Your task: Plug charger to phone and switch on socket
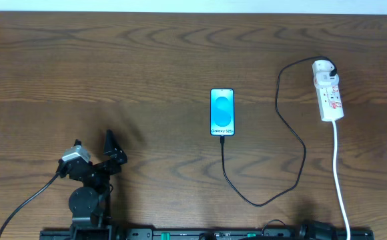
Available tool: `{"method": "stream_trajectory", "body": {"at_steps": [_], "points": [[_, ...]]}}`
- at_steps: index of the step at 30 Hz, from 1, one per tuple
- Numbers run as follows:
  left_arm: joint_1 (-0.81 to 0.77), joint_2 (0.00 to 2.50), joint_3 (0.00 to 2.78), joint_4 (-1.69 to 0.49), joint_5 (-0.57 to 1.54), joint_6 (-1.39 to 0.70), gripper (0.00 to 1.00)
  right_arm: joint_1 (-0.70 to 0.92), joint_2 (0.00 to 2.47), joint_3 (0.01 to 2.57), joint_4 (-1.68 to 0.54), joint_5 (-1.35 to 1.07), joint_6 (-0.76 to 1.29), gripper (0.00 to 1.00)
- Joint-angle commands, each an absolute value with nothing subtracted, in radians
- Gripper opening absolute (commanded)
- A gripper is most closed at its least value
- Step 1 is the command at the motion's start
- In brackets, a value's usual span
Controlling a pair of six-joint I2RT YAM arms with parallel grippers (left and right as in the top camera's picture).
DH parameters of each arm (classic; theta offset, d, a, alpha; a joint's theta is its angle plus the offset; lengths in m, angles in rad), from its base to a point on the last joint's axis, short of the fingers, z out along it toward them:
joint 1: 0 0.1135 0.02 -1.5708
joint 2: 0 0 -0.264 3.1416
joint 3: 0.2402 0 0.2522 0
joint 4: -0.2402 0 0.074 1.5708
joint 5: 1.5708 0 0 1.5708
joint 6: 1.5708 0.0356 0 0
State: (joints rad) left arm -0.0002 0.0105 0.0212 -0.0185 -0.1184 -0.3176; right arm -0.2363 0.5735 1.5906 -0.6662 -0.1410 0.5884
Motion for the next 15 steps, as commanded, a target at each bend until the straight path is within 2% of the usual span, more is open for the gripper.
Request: {"method": "stream_trajectory", "body": {"at_steps": [1,4,6,9,15], "points": [[0.004,0.012,0.004,-0.059,-0.143,-0.319,0.93,-0.232,0.567,1.595,-0.72,-0.132,0.586,0.99],[0.004,0.012,0.004,-0.059,-0.143,-0.319,0.93,-0.232,0.567,1.595,-0.825,-0.126,0.586,0.99],[0.004,0.012,0.004,-0.059,-0.143,-0.319,0.93,-0.232,0.567,1.595,-0.973,-0.123,0.586,0.99],[0.004,0.012,0.004,-0.059,-0.143,-0.319,0.93,-0.232,0.567,1.595,-1.174,0.006,0.586,0.99],[0.004,0.012,0.004,-0.059,-0.143,-0.319,0.93,-0.232,0.567,1.595,-1.301,0.024,0.586,0.99]]}}
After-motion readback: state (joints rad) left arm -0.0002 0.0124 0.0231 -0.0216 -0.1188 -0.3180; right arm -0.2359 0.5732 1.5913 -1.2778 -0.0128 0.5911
